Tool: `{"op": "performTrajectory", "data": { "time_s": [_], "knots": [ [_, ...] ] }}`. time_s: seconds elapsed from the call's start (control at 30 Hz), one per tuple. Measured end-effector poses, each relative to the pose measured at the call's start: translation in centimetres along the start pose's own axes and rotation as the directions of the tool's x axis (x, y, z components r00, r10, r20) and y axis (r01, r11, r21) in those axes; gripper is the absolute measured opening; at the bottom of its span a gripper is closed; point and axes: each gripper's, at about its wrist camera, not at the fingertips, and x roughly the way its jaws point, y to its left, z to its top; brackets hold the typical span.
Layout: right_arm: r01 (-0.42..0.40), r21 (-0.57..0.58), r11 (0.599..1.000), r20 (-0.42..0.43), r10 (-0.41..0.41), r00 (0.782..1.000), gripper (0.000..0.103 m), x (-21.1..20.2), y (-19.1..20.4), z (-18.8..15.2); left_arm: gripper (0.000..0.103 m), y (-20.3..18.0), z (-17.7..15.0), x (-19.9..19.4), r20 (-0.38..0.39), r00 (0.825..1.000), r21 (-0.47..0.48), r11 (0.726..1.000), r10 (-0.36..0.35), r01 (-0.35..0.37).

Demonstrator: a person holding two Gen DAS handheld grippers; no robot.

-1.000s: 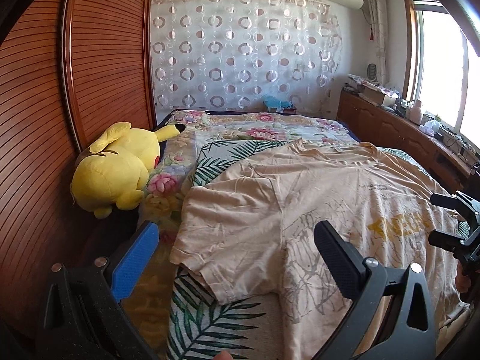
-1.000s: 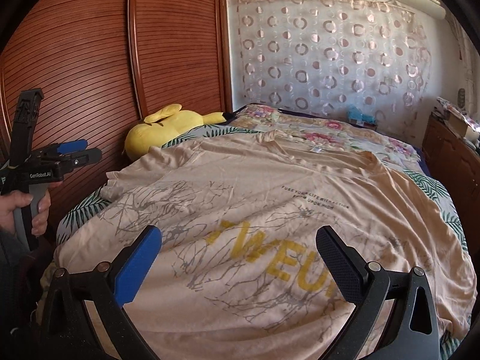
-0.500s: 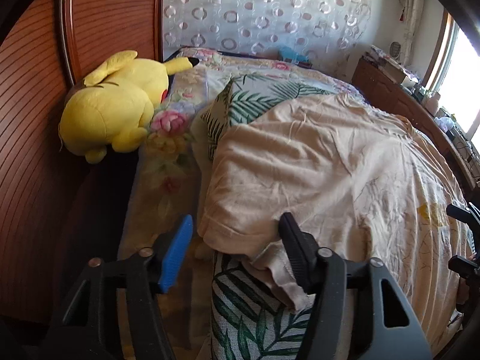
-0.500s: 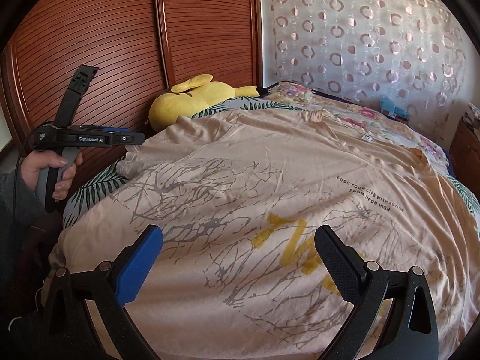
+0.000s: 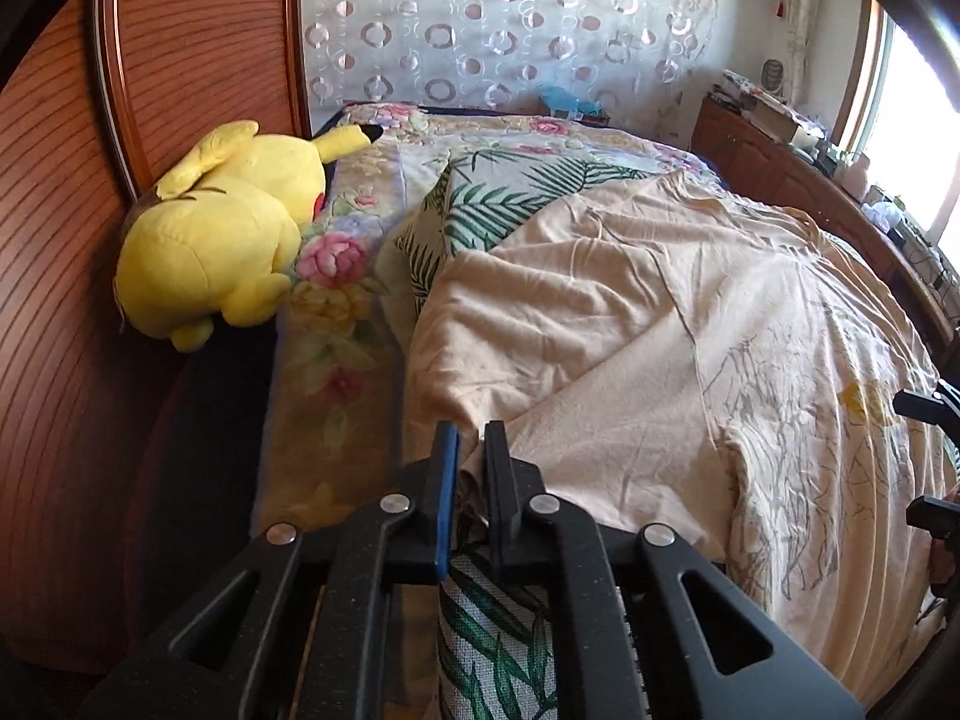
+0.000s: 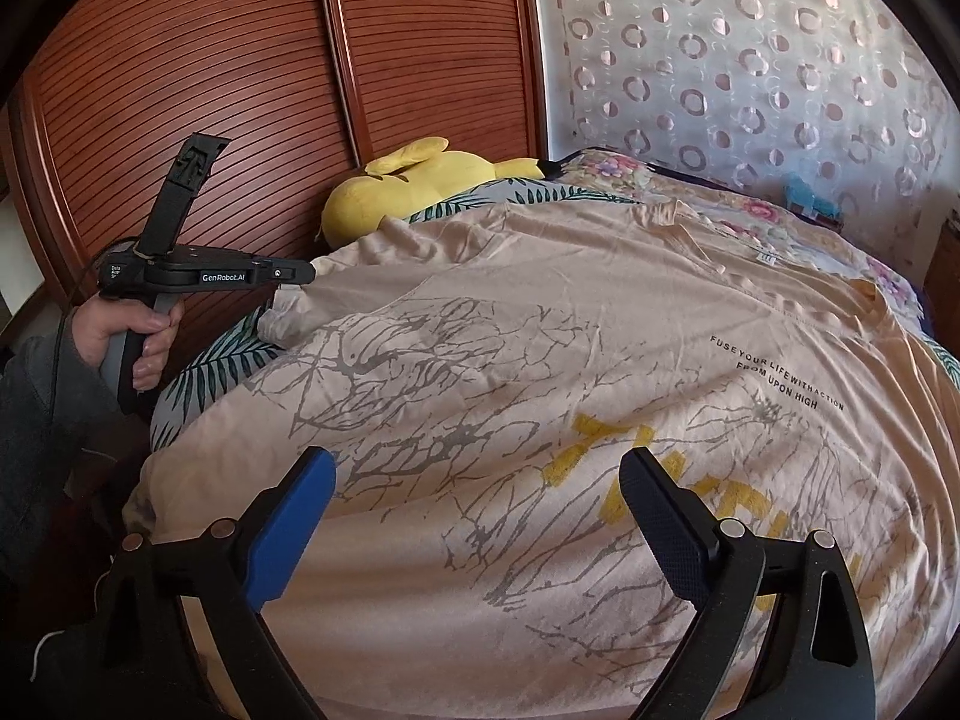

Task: Fold small clothes
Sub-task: 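Lift the side edge with the left gripper, fold it toward the shirt center, release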

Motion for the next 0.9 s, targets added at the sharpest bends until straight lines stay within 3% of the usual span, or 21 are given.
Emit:
{"op": "performTrajectory", "data": {
  "time_s": [0.2,0.5,0.7,0.9],
  "knots": [
    [0.007,0.009,1.0,0.005,-0.007,1.0,0.096,-0.2,-0.3,0.0,0.007,-1.7,0.9,-2.0,0.077,0.997,0.065,0.998,0.021,-0.026],
    [0.035,0.054,0.998,0.034,-0.037,0.999,0.096,-1.3,-2.0,0.0,0.007,-6.2,4.1,-3.2,0.123,0.988,0.118,0.99,-0.089,0.075],
    [0.052,0.084,0.995,0.051,-0.056,0.997,0.096,-2.2,-3.1,-0.4,0.007,-11.0,5.4,-4.6,0.132,0.975,0.192,0.969,-0.181,0.154],
    [0.055,0.103,0.993,0.053,-0.061,0.997,0.096,-2.1,-3.3,-1.0,0.009,-14.3,5.6,-5.0,0.124,0.973,0.236,0.958,-0.193,0.16]
  ]
}}
